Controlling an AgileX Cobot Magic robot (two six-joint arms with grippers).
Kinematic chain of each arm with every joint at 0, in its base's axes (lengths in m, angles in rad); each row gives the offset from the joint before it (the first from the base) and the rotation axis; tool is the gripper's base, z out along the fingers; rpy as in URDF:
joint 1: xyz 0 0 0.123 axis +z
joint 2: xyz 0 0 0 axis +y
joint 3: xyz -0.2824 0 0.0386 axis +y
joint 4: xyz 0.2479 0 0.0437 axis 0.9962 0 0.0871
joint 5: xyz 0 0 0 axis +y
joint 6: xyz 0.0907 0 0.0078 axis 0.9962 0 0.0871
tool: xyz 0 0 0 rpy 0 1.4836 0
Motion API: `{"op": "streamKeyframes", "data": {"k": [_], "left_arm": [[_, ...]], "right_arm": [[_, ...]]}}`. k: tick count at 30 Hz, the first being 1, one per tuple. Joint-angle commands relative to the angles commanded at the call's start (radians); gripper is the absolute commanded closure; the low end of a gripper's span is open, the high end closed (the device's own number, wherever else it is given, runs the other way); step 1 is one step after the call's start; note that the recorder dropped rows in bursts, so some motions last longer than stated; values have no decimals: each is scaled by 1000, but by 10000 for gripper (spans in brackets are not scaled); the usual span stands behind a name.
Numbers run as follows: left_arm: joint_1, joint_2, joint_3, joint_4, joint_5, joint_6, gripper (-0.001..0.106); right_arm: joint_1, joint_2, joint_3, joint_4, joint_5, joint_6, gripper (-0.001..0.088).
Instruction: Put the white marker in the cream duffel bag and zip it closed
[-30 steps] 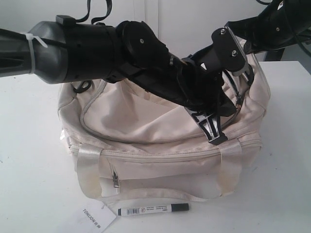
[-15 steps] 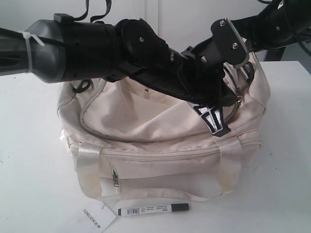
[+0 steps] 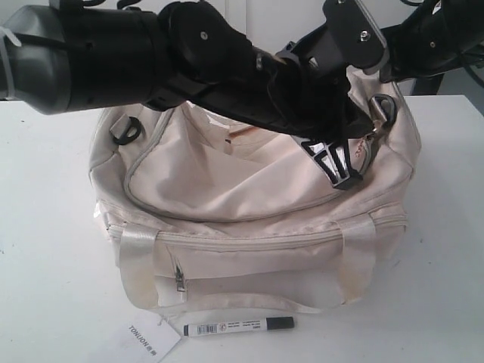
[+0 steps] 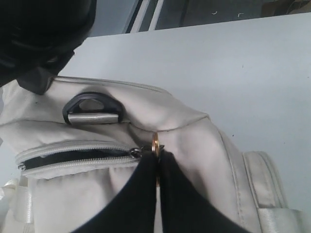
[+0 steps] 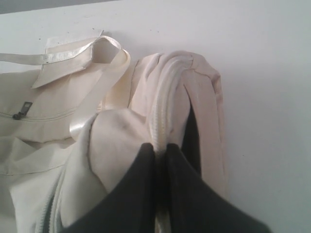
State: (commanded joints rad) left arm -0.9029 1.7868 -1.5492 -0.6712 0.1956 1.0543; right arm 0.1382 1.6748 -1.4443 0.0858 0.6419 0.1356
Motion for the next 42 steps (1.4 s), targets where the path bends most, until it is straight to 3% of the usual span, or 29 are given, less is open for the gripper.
{"op": "streamKeyframes", "data": {"k": [11, 15, 33, 42], "left_arm": [[0, 0, 0, 0, 15, 0, 1053], [0, 0, 0, 2, 18, 0, 1053], [0, 0, 0, 195, 165, 0, 1053], [0, 0, 0, 195, 165, 0, 1053]], "right_arm": [[0, -65, 0, 10, 7, 0, 868], [0, -65, 0, -44, -1, 5, 868], [0, 43, 0, -8, -53, 53, 863], [0, 43, -33, 14, 38, 53, 615]]}}
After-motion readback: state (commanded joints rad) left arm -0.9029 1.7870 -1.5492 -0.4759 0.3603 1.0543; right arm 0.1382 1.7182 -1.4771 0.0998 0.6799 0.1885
